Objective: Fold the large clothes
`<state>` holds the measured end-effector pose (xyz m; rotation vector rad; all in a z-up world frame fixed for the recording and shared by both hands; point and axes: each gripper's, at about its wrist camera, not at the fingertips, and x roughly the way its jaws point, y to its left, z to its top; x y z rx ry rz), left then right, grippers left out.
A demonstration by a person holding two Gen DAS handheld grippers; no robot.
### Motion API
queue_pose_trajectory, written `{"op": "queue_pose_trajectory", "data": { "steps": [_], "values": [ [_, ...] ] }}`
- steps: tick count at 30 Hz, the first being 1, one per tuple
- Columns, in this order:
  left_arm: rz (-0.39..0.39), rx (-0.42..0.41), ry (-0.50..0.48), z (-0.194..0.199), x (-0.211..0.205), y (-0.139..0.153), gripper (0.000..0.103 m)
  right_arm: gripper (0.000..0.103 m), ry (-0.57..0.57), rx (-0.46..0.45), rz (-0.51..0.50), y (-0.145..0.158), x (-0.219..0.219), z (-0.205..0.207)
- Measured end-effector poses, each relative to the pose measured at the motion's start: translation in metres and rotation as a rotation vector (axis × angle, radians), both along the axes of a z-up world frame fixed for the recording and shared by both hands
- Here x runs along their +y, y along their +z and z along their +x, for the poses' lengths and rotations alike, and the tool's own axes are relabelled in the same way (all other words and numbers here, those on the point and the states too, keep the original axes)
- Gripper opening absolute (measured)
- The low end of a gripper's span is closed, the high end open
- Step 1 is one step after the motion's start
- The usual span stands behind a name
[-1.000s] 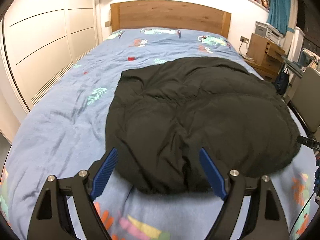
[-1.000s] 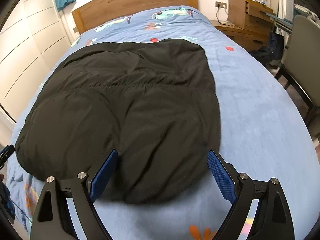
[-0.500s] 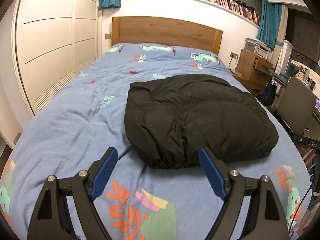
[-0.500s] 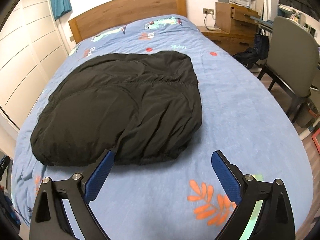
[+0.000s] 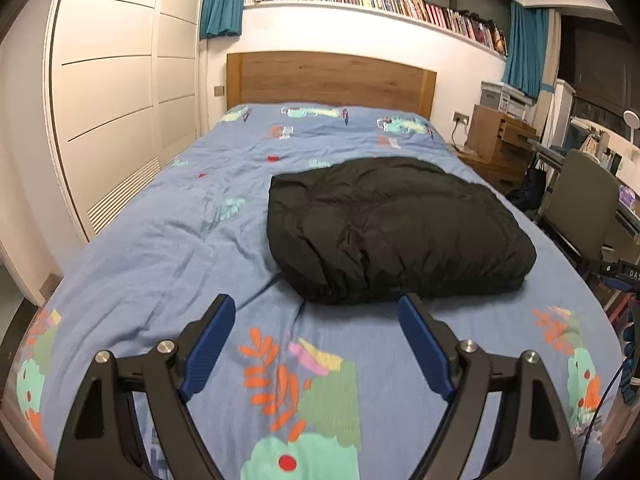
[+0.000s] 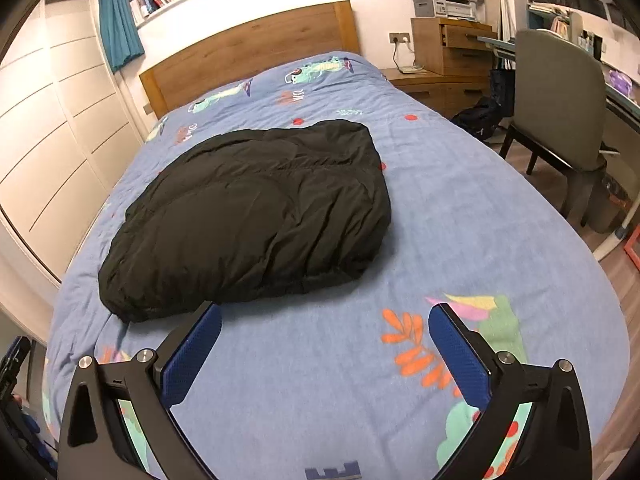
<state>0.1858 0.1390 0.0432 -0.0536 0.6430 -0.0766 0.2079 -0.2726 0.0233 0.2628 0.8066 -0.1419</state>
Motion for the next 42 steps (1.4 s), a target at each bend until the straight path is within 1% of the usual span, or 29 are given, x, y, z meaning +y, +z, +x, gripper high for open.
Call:
{"op": "queue_pose_trajectory", "data": {
  "steps": [1,3,7,11,15,19,23,25,28,34,37,41,42],
  "values": [
    [-0.014,0.010,-0.001,-0.003,0.001,-0.002,0.084,0.102,0.001,-0.002,0.001,0.000,-0.002,-0.004],
    [-0.069,0.044,-0.022,-0.007,0.004,-0.009,0.084,0.102,0.004,-0.005,0.002,-0.001,-0.006,-0.010],
    [-0.108,0.081,-0.016,-0.010,0.005,-0.024,0.084,0.102,0.007,-0.020,0.023,-0.003,-0.023,-0.022],
    [-0.147,0.158,0.002,0.000,0.006,-0.046,0.084,0.103,0.019,-0.039,0.078,-0.012,-0.041,-0.023],
    [-0.179,0.245,0.032,0.014,0.011,-0.070,0.084,0.103,0.014,-0.037,0.126,-0.026,-0.059,-0.016],
    [-0.225,0.331,0.081,0.032,0.022,-0.094,0.084,0.103,0.006,-0.026,0.176,-0.044,-0.077,0.001],
    [-0.264,0.383,0.148,0.056,0.038,-0.115,0.084,0.103,0.018,-0.011,0.217,-0.060,-0.089,0.020],
    [-0.285,0.396,0.165,0.069,0.044,-0.121,0.084,0.103,0.029,0.003,0.226,-0.068,-0.094,0.034],
    [-0.309,0.391,0.174,0.089,0.052,-0.126,0.084,0.103,0.029,0.011,0.230,-0.076,-0.099,0.052],
    [-0.354,0.367,0.185,0.128,0.065,-0.124,0.084,0.103,0.040,0.013,0.244,-0.085,-0.105,0.081],
    [-0.441,0.347,0.167,0.156,0.077,-0.121,0.084,0.103,0.047,0.017,0.245,-0.088,-0.108,0.099],
    [-0.499,0.332,0.129,0.198,0.082,-0.118,0.084,0.103,0.056,0.029,0.253,-0.092,-0.111,0.131],
    [-0.503,0.334,0.124,0.209,0.082,-0.118,0.084,0.103,0.056,0.035,0.261,-0.094,-0.112,0.139]
  ]
}}
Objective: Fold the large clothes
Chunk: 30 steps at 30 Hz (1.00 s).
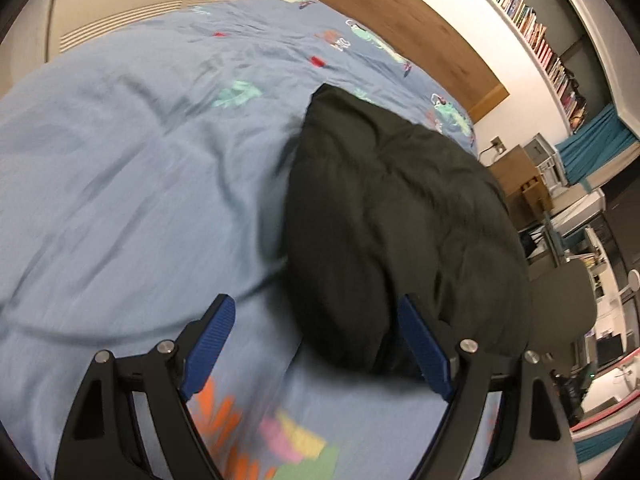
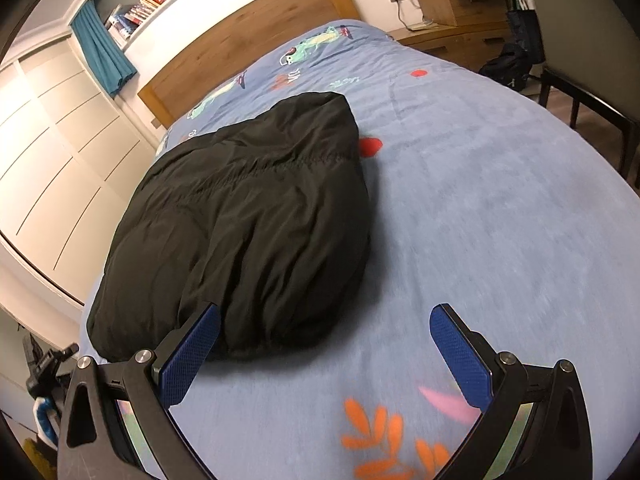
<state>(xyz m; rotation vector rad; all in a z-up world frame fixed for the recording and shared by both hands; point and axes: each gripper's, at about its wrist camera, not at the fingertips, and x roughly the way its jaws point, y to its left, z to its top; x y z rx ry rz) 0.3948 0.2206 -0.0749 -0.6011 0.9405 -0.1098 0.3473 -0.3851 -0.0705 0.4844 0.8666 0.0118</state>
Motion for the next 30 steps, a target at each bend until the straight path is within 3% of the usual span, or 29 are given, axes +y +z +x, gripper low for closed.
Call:
{"op": "queue_pose_trajectory", "data": {
  "steps": [5,10,13,14,17,21,24,26,27,28,29,30],
  "values": [
    [-0.047,0.014,-0.051,0.050,-0.005,-0.012,0.084,0.103,0.015,0.039,0.028,-0.014,-0.007,0.040],
    [-0.173,0.089,-0.100,0.089,-0.010,-0.056,0.084,0.103,0.042,0.116,0.194,-0.054,-0.017,0.077],
    [-0.253,0.112,-0.123,0.099,-0.012,-0.080,0.085,0.102,0.072,0.155,0.343,-0.084,-0.016,0.090],
    [-0.293,0.117,-0.131,0.102,-0.013,-0.088,0.086,0.102,0.077,0.156,0.410,-0.094,-0.015,0.093],
    [-0.381,0.083,-0.183,0.106,-0.022,-0.092,0.091,0.102,0.115,0.150,0.483,-0.103,-0.006,0.099],
    [-0.365,0.060,-0.242,0.113,-0.036,-0.088,0.098,0.102,0.237,0.126,0.482,-0.101,0.024,0.115],
    [-0.347,0.097,-0.230,0.121,-0.044,-0.094,0.097,0.103,0.221,0.141,0.481,-0.109,0.029,0.123],
    [-0.285,0.088,-0.231,0.122,-0.055,-0.086,0.096,0.103,0.209,0.145,0.469,-0.109,0.031,0.125],
    [-0.257,0.078,-0.238,0.122,-0.061,-0.082,0.090,0.103,0.208,0.151,0.465,-0.108,0.032,0.126],
    [-0.247,0.062,-0.256,0.122,-0.068,-0.078,0.064,0.103,0.208,0.163,0.458,-0.107,0.033,0.127],
    [-0.259,0.050,-0.275,0.122,-0.076,-0.072,0.056,0.102,0.218,0.162,0.446,-0.104,0.036,0.128],
    [-0.243,0.038,-0.286,0.123,-0.083,-0.065,0.044,0.093,0.227,0.153,0.431,-0.102,0.038,0.129]
  ]
}}
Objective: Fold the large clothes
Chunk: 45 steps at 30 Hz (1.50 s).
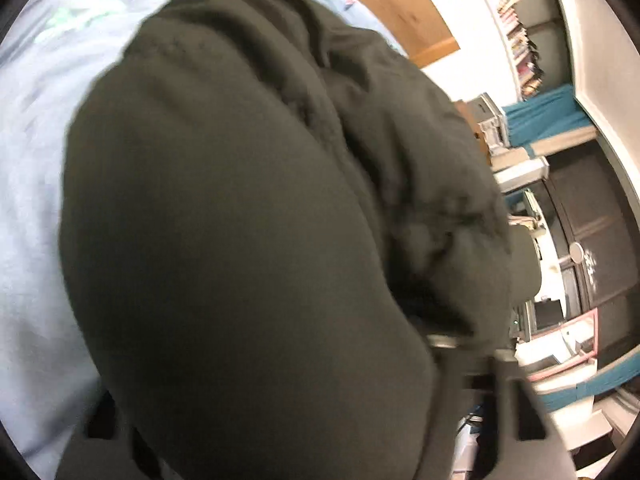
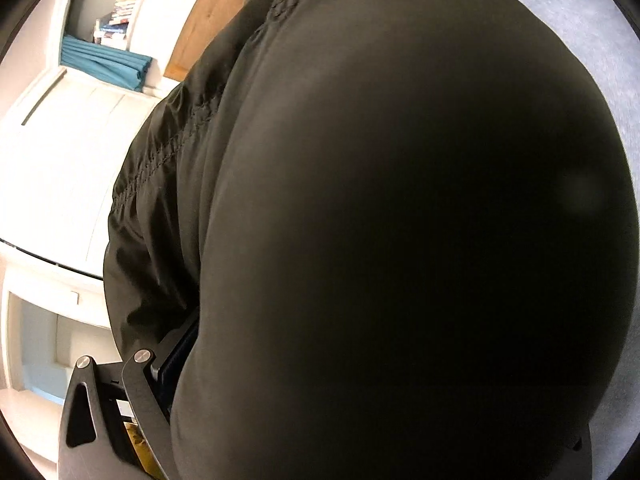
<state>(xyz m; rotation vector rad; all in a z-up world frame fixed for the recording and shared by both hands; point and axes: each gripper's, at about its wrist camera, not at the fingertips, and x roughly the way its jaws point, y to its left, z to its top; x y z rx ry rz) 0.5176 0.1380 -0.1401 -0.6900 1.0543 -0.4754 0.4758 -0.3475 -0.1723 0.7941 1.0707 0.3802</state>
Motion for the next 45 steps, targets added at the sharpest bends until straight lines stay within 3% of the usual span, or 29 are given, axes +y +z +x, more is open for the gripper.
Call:
{"op": "queue_pose_trajectory", "data": {
  "steps": [1,4,6,8,12,17,21,23,26,29,31,32,33,34,39,45],
  "values": [
    [0.026,-0.023,-0.018,0.001,-0.008,0.008,0.035,0.073,0.011,-0.026,-0.017,0.006,0.003,0.000],
    [0.096,-0.077,-0.054,0.004,-0.032,0.032,0.024,0.042,0.050,-0.080,-0.075,0.026,0.014,0.004],
    [0.139,-0.128,-0.070,0.004,-0.043,0.054,0.021,0.033,0.110,-0.146,-0.208,0.052,0.032,0.005],
    [0.173,-0.194,-0.080,0.003,-0.051,0.081,0.020,0.029,0.143,-0.215,-0.287,0.079,0.046,0.006],
    [0.167,-0.300,-0.077,-0.010,-0.052,0.132,0.019,0.026,0.155,-0.357,-0.362,0.133,0.062,-0.008],
    [0.142,-0.388,-0.091,-0.049,-0.051,0.178,0.019,0.025,0.135,-0.488,-0.357,0.188,0.059,-0.046],
    [0.155,-0.422,-0.117,-0.092,-0.054,0.180,0.019,0.025,0.136,-0.523,-0.356,0.195,0.056,-0.083],
    [0.168,-0.384,-0.125,-0.106,-0.053,0.159,0.019,0.026,0.127,-0.486,-0.342,0.177,0.050,-0.103],
    [0.239,-0.263,-0.138,-0.116,-0.056,0.109,0.021,0.027,0.118,-0.383,-0.364,0.142,0.042,-0.104],
    [0.284,-0.178,-0.121,-0.129,-0.040,0.078,0.033,0.039,0.084,-0.252,-0.371,0.094,0.040,-0.109],
    [0.261,-0.138,-0.107,-0.134,-0.024,0.069,0.048,0.064,0.025,-0.210,-0.342,0.081,0.019,-0.115],
    [0.248,-0.126,-0.098,-0.138,-0.014,0.067,0.051,0.071,0.004,-0.195,-0.339,0.078,0.014,-0.119],
    [0.236,-0.117,-0.086,-0.142,-0.004,0.066,0.054,0.085,-0.009,-0.186,-0.344,0.074,0.009,-0.117],
    [0.217,-0.112,-0.071,-0.145,0.007,0.066,0.056,0.094,-0.030,-0.176,-0.364,0.072,0.002,-0.119],
    [0.187,-0.102,0.006,-0.173,0.056,0.066,0.059,0.098,-0.108,-0.139,-0.390,0.071,-0.033,-0.147],
    [0.187,-0.078,0.119,-0.208,0.087,0.072,0.063,0.099,-0.146,-0.049,-0.538,0.084,-0.045,-0.163]
  ]
}}
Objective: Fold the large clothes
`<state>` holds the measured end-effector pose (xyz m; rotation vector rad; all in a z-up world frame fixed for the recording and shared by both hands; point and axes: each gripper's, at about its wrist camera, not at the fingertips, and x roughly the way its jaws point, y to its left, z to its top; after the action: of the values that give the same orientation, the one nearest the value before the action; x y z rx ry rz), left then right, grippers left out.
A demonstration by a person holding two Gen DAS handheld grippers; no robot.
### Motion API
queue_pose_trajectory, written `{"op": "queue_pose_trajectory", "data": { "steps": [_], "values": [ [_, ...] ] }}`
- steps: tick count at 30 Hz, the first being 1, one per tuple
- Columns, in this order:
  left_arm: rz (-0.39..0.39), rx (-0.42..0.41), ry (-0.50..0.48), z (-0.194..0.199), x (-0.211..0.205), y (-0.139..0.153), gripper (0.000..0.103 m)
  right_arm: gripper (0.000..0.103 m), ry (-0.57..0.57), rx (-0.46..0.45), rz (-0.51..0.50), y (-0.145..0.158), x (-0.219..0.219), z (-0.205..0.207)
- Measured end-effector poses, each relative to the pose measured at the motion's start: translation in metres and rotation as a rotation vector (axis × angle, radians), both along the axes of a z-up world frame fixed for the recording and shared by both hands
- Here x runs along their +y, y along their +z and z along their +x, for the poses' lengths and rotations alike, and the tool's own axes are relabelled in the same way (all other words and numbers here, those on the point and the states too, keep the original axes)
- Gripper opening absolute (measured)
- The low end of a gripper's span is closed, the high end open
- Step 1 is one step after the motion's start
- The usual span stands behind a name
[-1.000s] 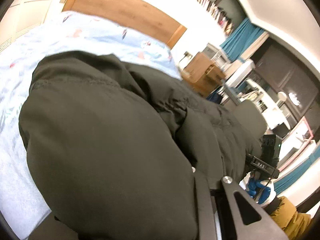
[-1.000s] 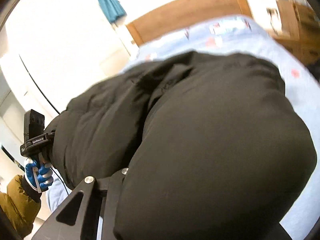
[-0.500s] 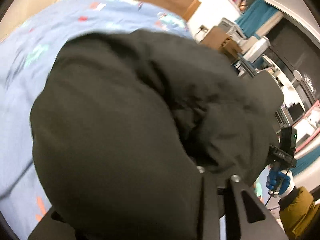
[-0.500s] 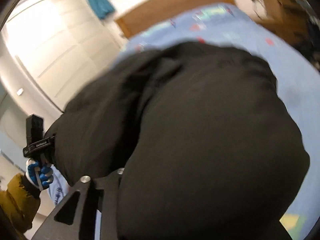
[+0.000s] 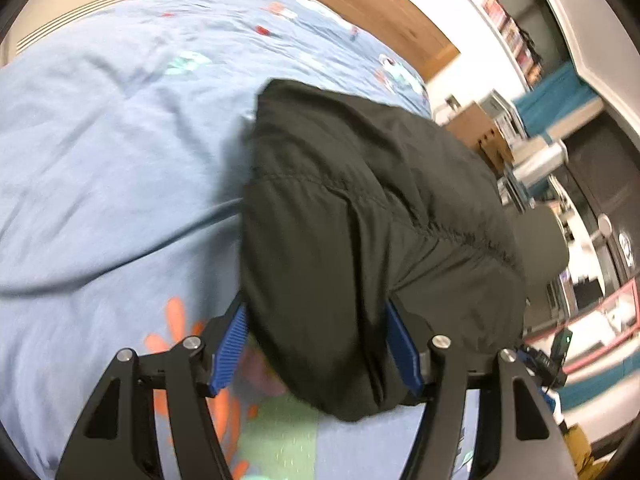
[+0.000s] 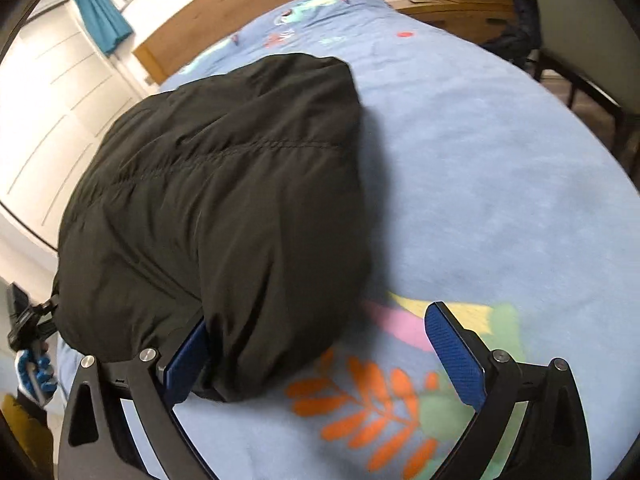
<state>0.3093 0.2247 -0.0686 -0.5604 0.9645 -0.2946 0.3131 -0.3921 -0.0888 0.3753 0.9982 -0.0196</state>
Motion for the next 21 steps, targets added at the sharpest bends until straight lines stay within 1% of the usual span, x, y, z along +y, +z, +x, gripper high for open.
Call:
{"op": "queue_pose_trajectory", "data": {
  "steps": [2,3,4,5,10,14,17,18,21],
  "values": [
    [0.011,-0.005,0.040,-0.021,0.008,0.006,0.063,0.099,-0.018,0.001,-0.031,0.012,-0.005,-0.006],
    [0.017,-0.009,0.055,-0.024,0.011,0.009,0.063,0.098,-0.026,-0.001,-0.048,0.019,-0.002,-0.009],
    [0.027,-0.014,0.070,-0.027,0.005,0.020,0.063,0.098,-0.027,-0.007,-0.058,0.025,0.001,-0.030],
    [0.039,-0.021,0.081,-0.037,0.005,0.026,0.063,0.098,-0.026,-0.015,-0.070,0.032,0.005,-0.035],
    [0.130,-0.042,0.119,-0.085,-0.005,0.052,0.063,0.098,-0.003,-0.057,-0.102,0.055,0.033,-0.084],
    [0.212,-0.058,0.117,-0.109,-0.031,0.066,0.063,0.098,0.037,-0.086,-0.132,0.069,0.058,-0.113],
    [0.292,-0.084,0.124,-0.132,-0.057,0.075,0.063,0.098,0.082,-0.109,-0.167,0.079,0.082,-0.140],
    [0.316,-0.089,0.129,-0.141,-0.064,0.077,0.063,0.098,0.090,-0.112,-0.174,0.076,0.085,-0.138],
    [0.374,-0.126,0.141,-0.165,-0.087,0.085,0.063,0.098,0.123,-0.143,-0.204,0.083,0.106,-0.161]
  ]
}}
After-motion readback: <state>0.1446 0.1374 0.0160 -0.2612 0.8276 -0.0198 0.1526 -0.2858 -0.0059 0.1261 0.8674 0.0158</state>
